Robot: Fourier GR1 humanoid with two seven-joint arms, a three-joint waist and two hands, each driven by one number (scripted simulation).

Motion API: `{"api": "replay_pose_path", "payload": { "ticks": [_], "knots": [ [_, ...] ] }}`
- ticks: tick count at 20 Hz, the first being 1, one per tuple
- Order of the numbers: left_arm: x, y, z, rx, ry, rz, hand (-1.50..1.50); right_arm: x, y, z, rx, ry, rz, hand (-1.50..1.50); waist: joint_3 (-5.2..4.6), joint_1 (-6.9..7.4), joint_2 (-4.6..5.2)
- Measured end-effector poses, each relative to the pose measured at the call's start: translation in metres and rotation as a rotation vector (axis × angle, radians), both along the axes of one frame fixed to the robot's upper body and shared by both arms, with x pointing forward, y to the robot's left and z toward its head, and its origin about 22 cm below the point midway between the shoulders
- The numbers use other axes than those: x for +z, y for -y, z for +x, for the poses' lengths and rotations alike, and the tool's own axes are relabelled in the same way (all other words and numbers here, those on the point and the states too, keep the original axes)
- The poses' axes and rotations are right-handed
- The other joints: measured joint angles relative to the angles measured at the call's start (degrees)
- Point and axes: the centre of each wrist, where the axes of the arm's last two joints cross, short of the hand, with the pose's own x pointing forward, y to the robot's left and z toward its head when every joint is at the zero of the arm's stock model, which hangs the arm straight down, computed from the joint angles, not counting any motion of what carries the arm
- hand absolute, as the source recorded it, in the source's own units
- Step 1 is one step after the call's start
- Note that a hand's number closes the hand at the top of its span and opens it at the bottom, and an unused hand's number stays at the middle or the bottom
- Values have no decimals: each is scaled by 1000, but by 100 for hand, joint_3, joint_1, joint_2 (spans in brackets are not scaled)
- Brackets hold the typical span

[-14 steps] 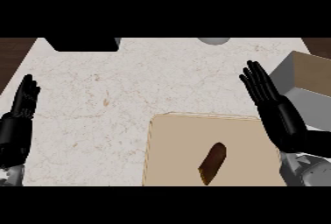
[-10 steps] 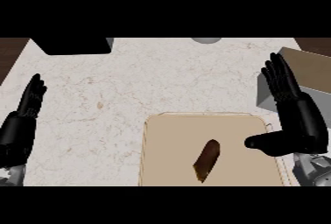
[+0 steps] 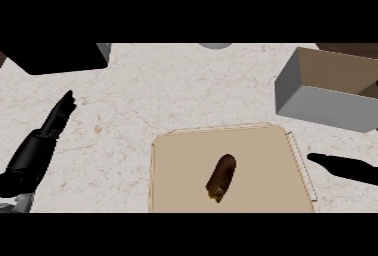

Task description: Pick the sweet potato from the tray and place it in the cardboard box

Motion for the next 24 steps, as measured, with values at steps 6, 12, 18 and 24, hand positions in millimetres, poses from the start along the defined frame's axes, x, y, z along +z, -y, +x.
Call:
{"api": "replay_pose_path", "payload": {
  "ticks": [6, 12, 18, 24],
  "knots": [
    [3, 4, 9, -84, -8, -2, 0, 14, -20, -36, 10, -111, -253, -150, 16, 243, 58],
    [5, 11, 17, -143, -1, -2, 0, 28, -47, -66, 6, -379, -420, -150, 18, 536, 121],
    [10, 26, 31, -203, 15, -11, 0, 36, -71, -79, 59, -566, -520, -150, 20, 853, 204],
    [14, 34, 40, -242, 18, -7, 0, 28, -82, -73, 80, -688, -559, -150, 15, 1053, 239]
  ]
}}
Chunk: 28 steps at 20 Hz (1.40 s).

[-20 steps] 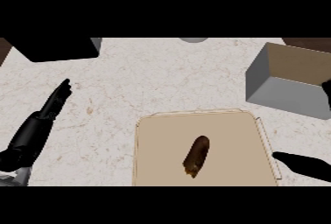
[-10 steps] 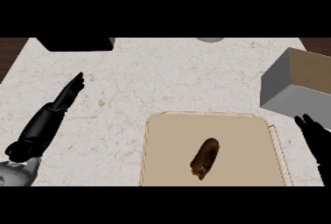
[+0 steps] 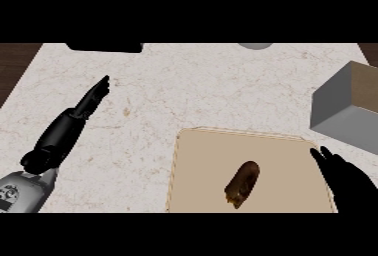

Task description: Pick the sweet potato from the tray and place it in the cardboard box

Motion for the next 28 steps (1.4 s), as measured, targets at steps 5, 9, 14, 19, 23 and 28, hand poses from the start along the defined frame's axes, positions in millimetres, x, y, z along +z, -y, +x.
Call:
{"api": "replay_pose_path", "payload": {
  "ticks": [5, 9, 14, 19, 23, 28],
  "knots": [
    [2, 8, 5, -10, 6, 2, 0, -13, -10, 10, -13, -78, 2, -150, 3, 46, -10],
    [-1, 9, 7, -10, -3, 0, 0, -24, -17, 24, -27, -117, 6, -150, 7, 33, -20],
    [-1, 10, 9, -1, -11, -1, 0, -41, -28, 42, -39, -146, -12, -150, 11, 1, -46],
    [-1, 6, 13, 11, -10, -2, 0, -57, -44, 62, -51, -140, -41, -150, 16, -40, -65],
    [-2, 3, 14, 21, -16, 0, 0, -65, -59, 74, -45, -143, -56, -150, 21, -111, -91],
    [-8, 0, 12, 32, -21, -6, 0, -85, -76, 85, -56, -174, -93, -150, 31, -166, -105]
  ]
}}
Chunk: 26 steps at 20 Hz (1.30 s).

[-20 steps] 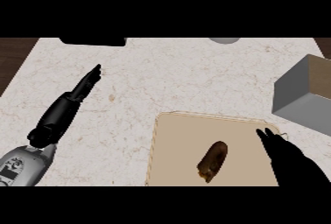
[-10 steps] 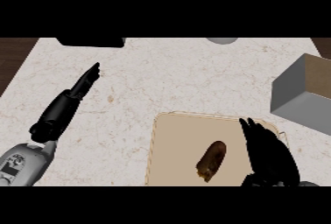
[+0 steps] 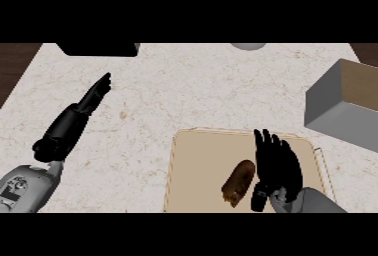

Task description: Pick the sweet potato from the tray and place it in the cardboard box

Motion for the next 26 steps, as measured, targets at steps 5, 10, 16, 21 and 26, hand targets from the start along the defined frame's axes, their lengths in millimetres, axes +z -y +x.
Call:
{"api": "replay_pose_path", "payload": {
  "ticks": [5, 10, 16, 21, 26],
  "knots": [
    [-4, -3, -3, 6, 2, 0, 0, -11, -14, 9, -22, -8, -15, -150, 9, -56, -11],
    [0, -5, 0, 17, -2, -2, 0, -16, -33, 9, -21, -20, 8, -150, 20, -104, -12],
    [-3, -9, -1, 16, -2, -2, 0, -24, -46, 7, -33, -38, 3, -150, 22, -121, -10],
    [-3, -11, -1, 20, 0, -1, 0, -35, -44, 2, -57, -52, -38, -150, 20, -137, -19],
    [-1, -8, -1, 19, 0, -7, 0, -42, -46, -5, -78, -68, -34, -150, 17, -126, -25]
  ]
}}
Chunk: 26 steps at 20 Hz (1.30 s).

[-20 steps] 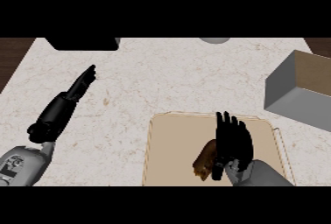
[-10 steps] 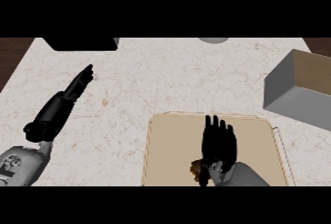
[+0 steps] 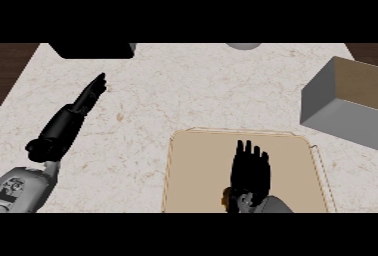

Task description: Pick the sweet potato from the tray and place it in the cardboard box

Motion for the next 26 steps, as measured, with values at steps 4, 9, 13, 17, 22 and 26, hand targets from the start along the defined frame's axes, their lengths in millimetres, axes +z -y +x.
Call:
{"api": "replay_pose_path", "payload": {
  "ticks": [4, 9, 13, 17, 22, 26],
  "knots": [
    [1, -2, -1, -1, 0, 2, 0, -1, 2, -3, 13, -7, 9, 150, 0, 14, -1],
    [-6, 1, -2, -5, 5, 1, 0, -1, -2, -4, 95, 34, -41, 150, -6, 28, -7],
    [-2, 5, -5, -7, 13, 6, 0, -3, -3, -5, 128, 69, -79, 150, -5, 44, -17],
    [-6, -1, -5, -12, 9, 3, 0, 1, 5, -11, 325, 101, -41, 150, 5, 62, 0],
    [-3, -1, -2, -20, 11, 2, 0, 23, -3, -38, 814, 176, 178, 150, 41, 152, 23],
    [-4, 0, -3, -13, 5, 1, 0, 47, 21, -50, 1080, 311, 305, 150, 48, 53, 16]
  ]
}}
